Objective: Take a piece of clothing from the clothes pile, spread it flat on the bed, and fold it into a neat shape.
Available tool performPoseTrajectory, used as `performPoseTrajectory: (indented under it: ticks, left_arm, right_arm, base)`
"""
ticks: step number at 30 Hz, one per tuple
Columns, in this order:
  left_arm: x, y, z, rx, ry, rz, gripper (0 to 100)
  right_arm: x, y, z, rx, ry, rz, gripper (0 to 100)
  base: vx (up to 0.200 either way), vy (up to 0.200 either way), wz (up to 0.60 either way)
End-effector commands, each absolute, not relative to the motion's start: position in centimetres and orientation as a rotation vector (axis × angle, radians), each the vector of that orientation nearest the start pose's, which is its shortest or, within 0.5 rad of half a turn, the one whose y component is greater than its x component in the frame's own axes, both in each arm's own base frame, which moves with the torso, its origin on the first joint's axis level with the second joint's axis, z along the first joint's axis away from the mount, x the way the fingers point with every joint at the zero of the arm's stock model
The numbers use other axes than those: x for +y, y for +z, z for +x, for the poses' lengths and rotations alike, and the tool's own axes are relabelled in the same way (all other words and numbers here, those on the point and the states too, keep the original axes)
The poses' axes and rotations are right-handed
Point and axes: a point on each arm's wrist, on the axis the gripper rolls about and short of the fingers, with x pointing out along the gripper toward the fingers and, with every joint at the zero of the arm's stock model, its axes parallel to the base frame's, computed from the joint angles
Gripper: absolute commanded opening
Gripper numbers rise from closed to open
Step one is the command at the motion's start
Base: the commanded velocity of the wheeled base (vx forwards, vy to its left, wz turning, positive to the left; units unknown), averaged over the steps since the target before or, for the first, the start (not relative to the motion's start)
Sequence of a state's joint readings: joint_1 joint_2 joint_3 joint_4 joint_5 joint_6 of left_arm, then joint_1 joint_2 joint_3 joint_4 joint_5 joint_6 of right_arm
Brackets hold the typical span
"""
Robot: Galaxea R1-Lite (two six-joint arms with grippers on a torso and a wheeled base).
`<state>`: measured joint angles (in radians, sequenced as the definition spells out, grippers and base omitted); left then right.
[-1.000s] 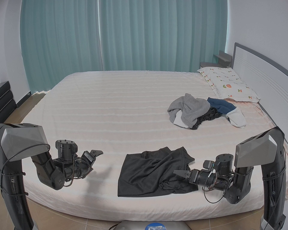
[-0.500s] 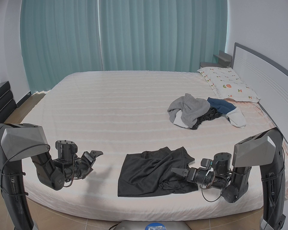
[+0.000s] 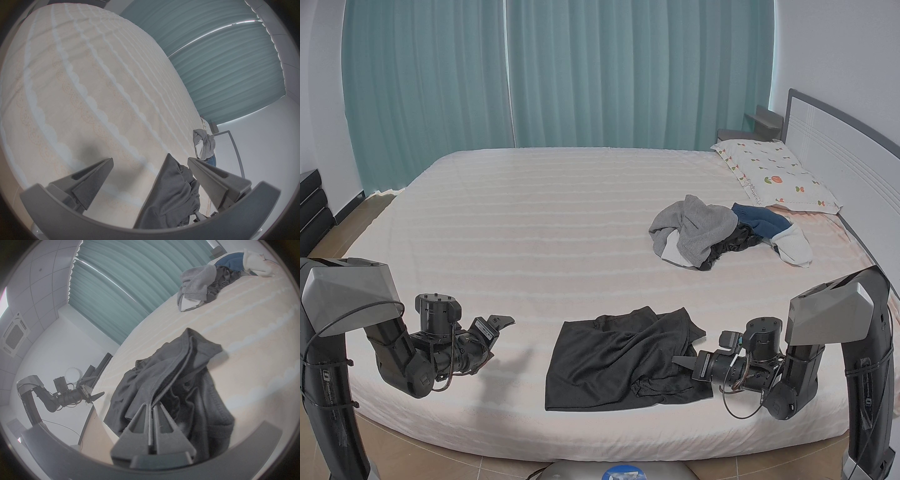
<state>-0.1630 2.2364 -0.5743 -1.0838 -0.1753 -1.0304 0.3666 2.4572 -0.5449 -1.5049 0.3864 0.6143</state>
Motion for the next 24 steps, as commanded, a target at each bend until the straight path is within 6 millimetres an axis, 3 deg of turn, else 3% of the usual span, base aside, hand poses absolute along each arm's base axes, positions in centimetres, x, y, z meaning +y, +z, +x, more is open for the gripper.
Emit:
performPoseTrajectory:
  ticks: [1,8,12,18,24]
  left_arm:
    - [-5.7,-0.1,32.5,0.698,0.002,-0.994,100]
    - [-5.7,-0.1,32.5,0.697,0.001,-0.994,100]
    - [-5.7,-0.1,32.5,0.697,0.001,-0.994,100]
    - [-5.7,-0.1,32.5,0.698,0.002,-0.994,100]
    - [-5.7,-0.1,32.5,0.698,0.001,-0.993,100]
  right_arm:
    - [12.3,-4.0,30.9,0.638,0.575,0.574,0]
    - [9.9,-0.5,30.1,0.564,0.542,0.571,0]
    - [8.6,0.0,29.3,0.566,0.525,0.58,0]
    - [8.2,-0.6,27.1,0.652,0.548,0.565,0]
    - [7.4,-1.2,26.6,0.672,0.533,0.508,0]
  base:
    - [0.0,0.0,0.0]
    - [0.0,0.0,0.0]
    - [0.0,0.0,0.0]
    - [0.0,0.0,0.0]
    - [0.0,0.0,0.0]
